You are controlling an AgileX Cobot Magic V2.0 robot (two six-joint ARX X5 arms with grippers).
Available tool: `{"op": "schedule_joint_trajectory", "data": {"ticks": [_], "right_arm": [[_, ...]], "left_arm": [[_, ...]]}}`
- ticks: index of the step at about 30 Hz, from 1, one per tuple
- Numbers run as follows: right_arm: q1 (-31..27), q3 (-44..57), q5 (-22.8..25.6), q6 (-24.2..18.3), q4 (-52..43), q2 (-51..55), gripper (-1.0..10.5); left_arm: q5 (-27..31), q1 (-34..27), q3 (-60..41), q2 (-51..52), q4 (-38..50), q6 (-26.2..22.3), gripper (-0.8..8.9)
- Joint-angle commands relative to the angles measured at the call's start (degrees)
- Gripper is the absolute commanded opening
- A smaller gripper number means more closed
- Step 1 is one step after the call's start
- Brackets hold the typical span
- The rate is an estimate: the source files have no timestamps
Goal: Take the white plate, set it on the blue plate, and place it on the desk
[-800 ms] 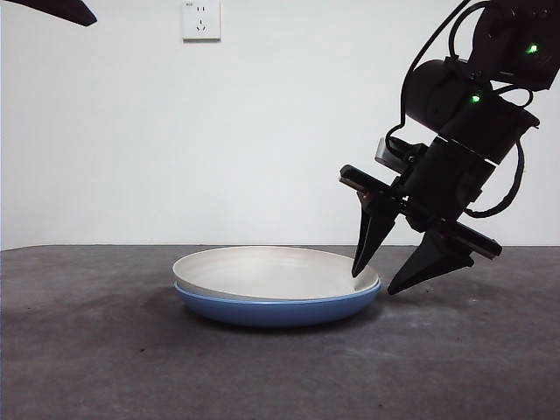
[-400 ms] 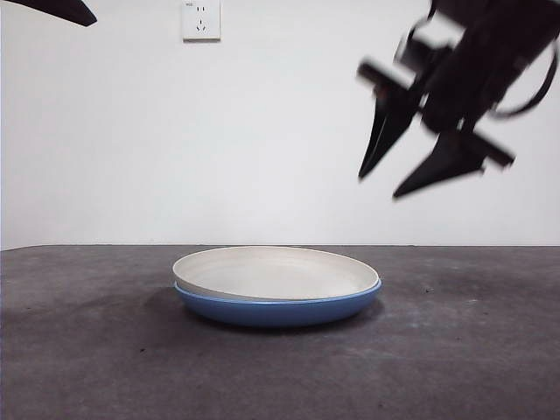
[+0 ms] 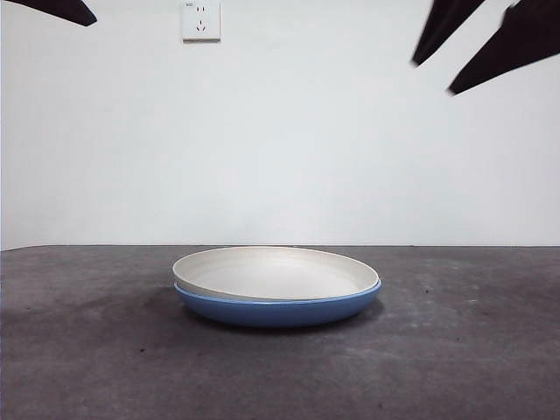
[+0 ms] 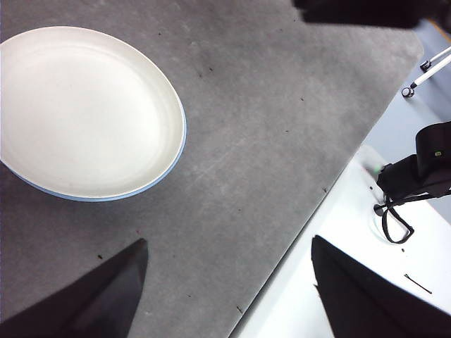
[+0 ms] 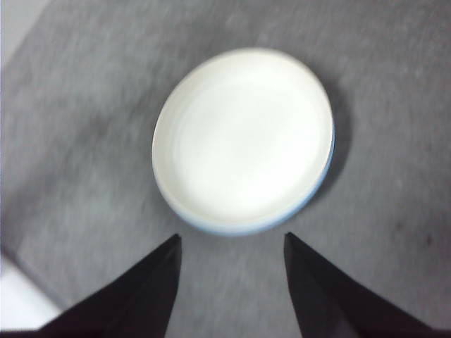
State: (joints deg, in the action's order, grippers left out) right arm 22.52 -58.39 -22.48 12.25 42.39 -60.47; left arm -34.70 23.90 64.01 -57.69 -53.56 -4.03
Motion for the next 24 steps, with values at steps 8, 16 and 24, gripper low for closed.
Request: {"op": "schedule_joint_trajectory", "data": {"ticks": [8, 16, 24], "right_arm": [[4.83, -0.55, -0.07, -3.98, 14.23, 7.48, 2.3], [6.73, -0.55, 0.0, -3.96, 13.68, 8.52, 2.3], [6.73, -0.55, -0.04, -3.96, 13.44, 8.52, 1.6]], "left_arm": [[-0.31, 0.28, 0.39, -0.39, 0.48, -1.07, 3.74], [-0.31, 0.28, 0.39, -0.39, 0.46, -1.07, 3.74], [-0.31, 0.28, 0.39, -0.39, 0.48, -1.07, 2.16]]}}
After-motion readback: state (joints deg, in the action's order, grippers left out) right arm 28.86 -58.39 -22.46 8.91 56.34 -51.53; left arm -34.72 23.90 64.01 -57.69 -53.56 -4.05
